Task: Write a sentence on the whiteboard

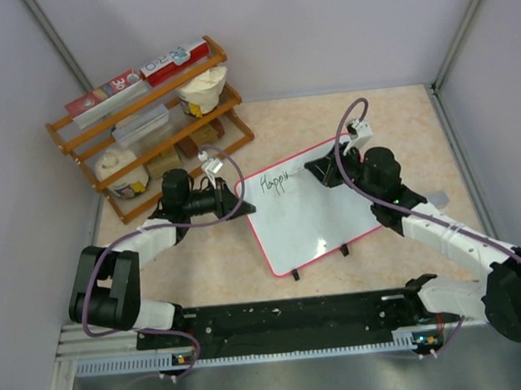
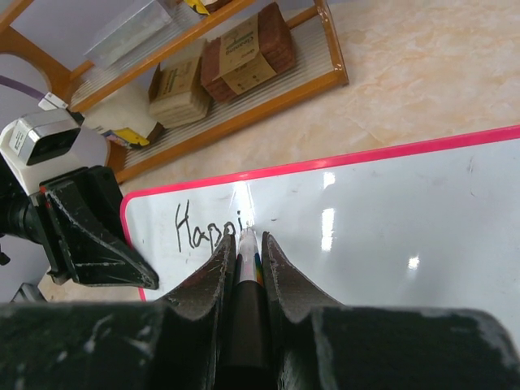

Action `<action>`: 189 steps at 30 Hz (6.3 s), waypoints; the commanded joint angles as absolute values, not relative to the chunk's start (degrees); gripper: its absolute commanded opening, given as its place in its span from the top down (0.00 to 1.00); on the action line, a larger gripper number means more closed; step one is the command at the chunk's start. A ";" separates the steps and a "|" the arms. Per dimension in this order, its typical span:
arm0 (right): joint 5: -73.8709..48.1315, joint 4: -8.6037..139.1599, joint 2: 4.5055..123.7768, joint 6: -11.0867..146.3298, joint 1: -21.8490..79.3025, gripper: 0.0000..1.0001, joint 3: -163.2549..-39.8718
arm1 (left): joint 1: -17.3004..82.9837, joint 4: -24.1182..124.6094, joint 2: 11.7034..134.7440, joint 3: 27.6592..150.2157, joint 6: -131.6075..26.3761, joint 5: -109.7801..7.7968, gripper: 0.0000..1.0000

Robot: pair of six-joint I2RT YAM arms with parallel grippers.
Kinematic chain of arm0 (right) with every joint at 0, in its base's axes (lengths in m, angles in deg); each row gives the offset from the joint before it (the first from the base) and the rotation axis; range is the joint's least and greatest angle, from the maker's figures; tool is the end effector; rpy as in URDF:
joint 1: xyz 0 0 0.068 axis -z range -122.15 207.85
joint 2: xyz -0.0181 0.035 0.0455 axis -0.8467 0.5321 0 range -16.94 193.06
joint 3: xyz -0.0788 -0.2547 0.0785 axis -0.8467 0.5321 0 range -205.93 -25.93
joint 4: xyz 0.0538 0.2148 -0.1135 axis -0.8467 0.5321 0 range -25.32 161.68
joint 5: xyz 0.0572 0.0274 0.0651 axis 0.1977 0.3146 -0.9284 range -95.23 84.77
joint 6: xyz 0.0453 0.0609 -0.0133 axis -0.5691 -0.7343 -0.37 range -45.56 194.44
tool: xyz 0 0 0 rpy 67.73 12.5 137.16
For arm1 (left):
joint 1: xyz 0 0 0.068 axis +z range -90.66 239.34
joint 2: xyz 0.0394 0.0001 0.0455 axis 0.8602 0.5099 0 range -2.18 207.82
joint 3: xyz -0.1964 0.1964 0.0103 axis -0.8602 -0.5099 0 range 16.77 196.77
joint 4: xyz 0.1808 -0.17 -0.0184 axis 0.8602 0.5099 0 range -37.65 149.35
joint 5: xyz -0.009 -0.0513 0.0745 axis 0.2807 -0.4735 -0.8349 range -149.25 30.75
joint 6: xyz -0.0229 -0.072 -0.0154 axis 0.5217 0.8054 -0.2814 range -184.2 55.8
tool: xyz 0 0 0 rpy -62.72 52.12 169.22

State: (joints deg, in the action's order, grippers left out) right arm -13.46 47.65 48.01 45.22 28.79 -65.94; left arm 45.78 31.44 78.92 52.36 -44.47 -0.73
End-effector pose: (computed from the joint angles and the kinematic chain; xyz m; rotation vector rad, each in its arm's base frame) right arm 0.2391 0.1437 0.2952 -0.1093 1.7840 0.8684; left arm 0.2608 -0.1204 0.2114 0.5853 1.9509 -1.3813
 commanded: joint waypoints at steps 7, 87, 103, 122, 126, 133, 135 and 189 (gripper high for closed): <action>-9.54 47.98 48.80 45.26 30.25 1.00 -68.56 | 44.31 32.93 79.29 52.19 -52.33 -3.44 1.00; -12.18 49.21 46.61 45.17 32.19 1.00 -67.24 | 44.14 33.36 79.20 52.19 -52.59 -3.79 1.00; -10.06 50.09 45.99 44.38 34.04 1.00 -67.32 | 44.05 33.36 79.38 52.28 -52.59 -3.79 1.00; -16.04 46.84 48.01 43.23 34.12 1.00 -67.50 | 44.05 33.54 79.38 52.28 -52.68 -3.71 1.00; -17.01 46.58 48.27 43.15 34.12 1.00 -67.68 | 44.05 33.45 79.29 52.28 -52.68 -3.71 1.00; -17.88 47.89 47.57 44.03 34.12 1.00 -67.15 | 44.05 33.63 79.38 52.28 -52.77 -3.71 1.00; -17.97 48.42 47.40 44.29 34.12 1.00 -66.71 | 44.05 33.54 79.29 52.28 -52.77 -3.71 1.00; -10.41 48.51 44.50 44.99 34.48 1.00 -69.44 | 43.87 33.80 79.29 52.45 -52.95 -3.88 1.00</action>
State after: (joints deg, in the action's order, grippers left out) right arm -10.35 51.54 43.90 44.83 33.69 -66.88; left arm 45.34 31.92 78.68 52.67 -44.86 -0.99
